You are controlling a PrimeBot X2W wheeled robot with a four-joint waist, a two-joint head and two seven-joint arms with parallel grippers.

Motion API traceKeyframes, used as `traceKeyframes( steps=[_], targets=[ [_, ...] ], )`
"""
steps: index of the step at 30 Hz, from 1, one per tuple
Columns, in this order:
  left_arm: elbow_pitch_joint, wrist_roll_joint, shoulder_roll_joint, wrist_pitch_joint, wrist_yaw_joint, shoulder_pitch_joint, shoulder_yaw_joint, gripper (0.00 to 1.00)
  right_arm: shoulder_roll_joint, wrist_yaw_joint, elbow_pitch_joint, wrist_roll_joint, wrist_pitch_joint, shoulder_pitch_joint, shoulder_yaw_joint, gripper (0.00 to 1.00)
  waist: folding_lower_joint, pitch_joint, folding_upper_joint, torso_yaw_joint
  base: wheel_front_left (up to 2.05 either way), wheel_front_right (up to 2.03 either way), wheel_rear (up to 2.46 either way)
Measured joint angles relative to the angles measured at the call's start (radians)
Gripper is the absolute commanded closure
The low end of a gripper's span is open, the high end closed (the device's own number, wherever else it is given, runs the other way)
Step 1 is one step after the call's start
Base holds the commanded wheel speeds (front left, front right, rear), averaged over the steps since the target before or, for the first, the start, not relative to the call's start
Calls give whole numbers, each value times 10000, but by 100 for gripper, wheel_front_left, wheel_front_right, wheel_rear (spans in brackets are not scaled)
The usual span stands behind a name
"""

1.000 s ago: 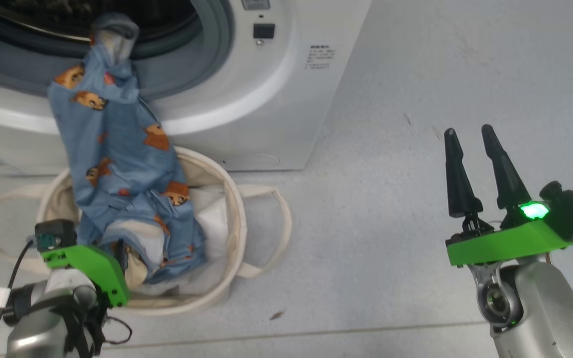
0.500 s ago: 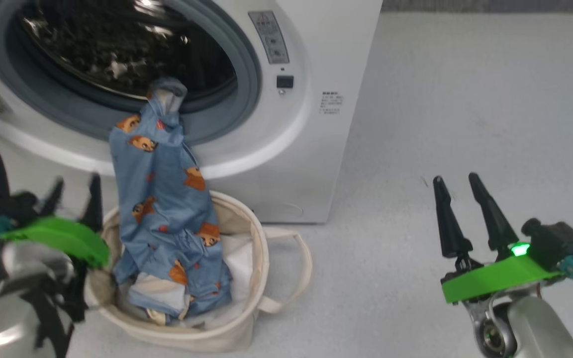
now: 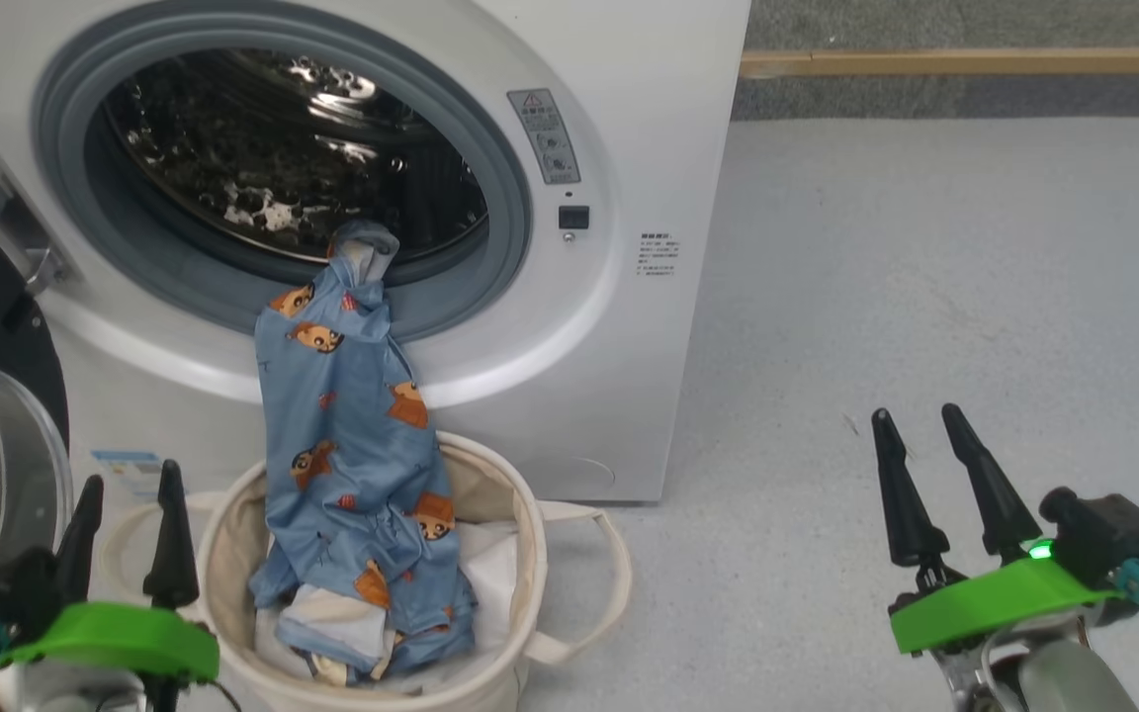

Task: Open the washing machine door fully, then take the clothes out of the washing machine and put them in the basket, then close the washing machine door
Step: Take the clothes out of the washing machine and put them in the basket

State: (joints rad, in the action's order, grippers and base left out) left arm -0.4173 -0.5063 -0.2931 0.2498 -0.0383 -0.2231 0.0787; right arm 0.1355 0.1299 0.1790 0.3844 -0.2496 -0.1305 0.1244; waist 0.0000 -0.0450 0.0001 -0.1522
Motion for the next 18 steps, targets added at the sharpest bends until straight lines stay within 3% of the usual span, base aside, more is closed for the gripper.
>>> traceKeyframes(
  steps=[9,18],
  targets=[
    [1522,75,-23,-299,-589,1774,-228,0,-79,0,174,-173,0,557,21,0,0,529,0,-12,0,0,0],
    [2924,65,-100,-591,-1126,2466,-410,0,-79,0,232,-244,2,574,188,0,0,725,0,-79,0,0,0]
  ],
)
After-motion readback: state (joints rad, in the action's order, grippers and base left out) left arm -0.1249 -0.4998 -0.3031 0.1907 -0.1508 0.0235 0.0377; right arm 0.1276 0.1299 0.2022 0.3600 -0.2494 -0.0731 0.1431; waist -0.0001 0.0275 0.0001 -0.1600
